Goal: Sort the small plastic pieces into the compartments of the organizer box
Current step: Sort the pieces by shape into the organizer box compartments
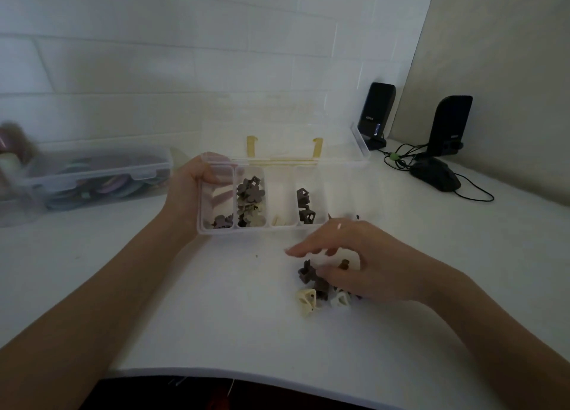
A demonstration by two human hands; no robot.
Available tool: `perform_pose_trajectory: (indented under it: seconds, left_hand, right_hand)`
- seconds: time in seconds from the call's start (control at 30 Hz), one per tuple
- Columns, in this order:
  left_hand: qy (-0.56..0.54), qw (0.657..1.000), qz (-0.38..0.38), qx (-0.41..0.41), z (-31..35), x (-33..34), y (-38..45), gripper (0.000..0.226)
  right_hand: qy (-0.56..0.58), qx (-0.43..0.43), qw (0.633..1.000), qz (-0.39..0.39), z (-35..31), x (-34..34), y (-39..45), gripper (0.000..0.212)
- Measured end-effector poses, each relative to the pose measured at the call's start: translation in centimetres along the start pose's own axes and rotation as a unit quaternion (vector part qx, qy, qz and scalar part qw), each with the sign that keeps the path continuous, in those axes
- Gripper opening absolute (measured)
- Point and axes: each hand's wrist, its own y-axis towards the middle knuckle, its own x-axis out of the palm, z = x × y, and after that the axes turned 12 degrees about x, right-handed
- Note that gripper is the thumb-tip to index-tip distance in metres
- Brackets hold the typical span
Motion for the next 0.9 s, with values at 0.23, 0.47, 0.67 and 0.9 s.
perform_pose_trajectory:
  seconds: [0.23,0.47,0.67,0.9]
  left_hand:
    - [-0.004,1.000,-0.011,0.000,0.0,0.2,-0.2,0.027]
    - [0.006,1.000,-0.001,-0.001,0.0,0.0,-0.1,0.025]
    - [0.010,1.000,-0.006,-0.014,0.0,0.2,0.0,0.027]
    - [0.008,1.000,0.005,-0.014,0.2,0.4,-0.4,0.026]
  right_hand:
    - [-0.010,0.024,0.999,-0.025,-0.4,0.0,0.1,0.023]
    - [0.054,-0.009,0.998,0.021,-0.2,-0.1,0.2,0.013]
    - [0.200,-0.041,0.971,0.125,-1.4,-0.3,1.5,0.013]
    - [0.037,-0.046,0.962,0.267,-5.2,-1.1,8.2,0.010]
